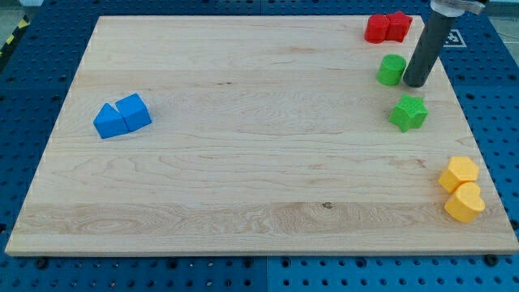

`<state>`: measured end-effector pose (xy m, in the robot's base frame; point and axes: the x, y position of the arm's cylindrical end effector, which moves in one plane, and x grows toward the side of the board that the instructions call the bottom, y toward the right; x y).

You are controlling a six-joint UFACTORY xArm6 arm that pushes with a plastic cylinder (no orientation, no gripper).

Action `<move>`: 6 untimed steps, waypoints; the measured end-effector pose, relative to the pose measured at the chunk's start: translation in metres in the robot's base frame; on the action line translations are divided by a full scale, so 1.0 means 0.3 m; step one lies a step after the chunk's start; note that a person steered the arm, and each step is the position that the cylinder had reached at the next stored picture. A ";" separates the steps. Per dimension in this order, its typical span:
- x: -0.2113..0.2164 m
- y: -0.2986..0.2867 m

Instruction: Move the arm right to the green star

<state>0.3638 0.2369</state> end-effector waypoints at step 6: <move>-0.053 -0.121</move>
<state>0.3478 0.2005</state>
